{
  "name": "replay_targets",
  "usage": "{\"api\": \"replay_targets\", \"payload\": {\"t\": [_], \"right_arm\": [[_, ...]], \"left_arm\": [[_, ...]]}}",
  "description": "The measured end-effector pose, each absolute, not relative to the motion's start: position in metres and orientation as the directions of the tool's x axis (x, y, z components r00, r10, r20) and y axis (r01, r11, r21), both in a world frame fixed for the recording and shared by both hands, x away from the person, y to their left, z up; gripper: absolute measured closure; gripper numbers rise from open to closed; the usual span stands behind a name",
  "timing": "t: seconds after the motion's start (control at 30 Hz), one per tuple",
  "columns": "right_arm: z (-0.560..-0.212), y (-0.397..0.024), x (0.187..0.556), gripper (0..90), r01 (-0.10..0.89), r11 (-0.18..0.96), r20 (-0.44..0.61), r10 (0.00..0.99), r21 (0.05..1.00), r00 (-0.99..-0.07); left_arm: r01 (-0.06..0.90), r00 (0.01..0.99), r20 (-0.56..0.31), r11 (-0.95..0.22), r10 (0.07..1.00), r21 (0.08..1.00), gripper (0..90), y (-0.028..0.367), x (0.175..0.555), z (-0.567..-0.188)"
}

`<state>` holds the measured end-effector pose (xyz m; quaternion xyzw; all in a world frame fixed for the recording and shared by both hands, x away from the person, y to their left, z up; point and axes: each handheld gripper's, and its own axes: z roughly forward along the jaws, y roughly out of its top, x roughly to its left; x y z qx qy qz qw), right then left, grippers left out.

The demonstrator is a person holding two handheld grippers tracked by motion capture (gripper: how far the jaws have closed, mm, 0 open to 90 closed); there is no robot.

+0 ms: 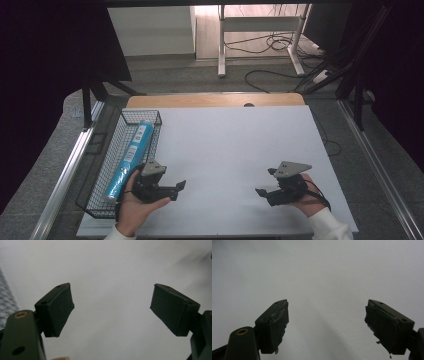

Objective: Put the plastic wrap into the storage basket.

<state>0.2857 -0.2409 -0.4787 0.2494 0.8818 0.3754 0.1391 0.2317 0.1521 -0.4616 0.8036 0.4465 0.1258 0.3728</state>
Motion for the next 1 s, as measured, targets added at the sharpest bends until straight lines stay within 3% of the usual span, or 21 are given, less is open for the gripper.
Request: {"api": "replay_targets", "payload": {"t": [0.33,0.57,0.8,1.0], "right_arm": [[-0.475,-0.242,0.272,19.4,0.401,0.521,-0.028,0.635,0.753,-0.772],[-0.476,-0.242,0.259,19.0,0.458,0.494,-0.031,0.704,0.739,-0.710],[-0.476,-0.246,0.261,18.8,0.461,0.484,-0.028,0.711,0.744,-0.703],[-0.471,-0.251,0.260,16.8,0.449,0.464,-0.023,0.715,0.763,-0.699]], "left_arm": [[0.608,0.635,-0.114,-0.403,0.764,0.684,18.2,0.126,0.225,-0.480],[0.607,0.633,-0.137,-0.379,0.762,0.698,18.0,0.130,0.225,-0.481],[0.595,0.626,-0.083,-0.407,0.775,0.693,17.8,0.127,0.225,-0.482],[0.597,0.627,-0.098,-0.395,0.773,0.698,17.4,0.128,0.225,-0.481]]}}
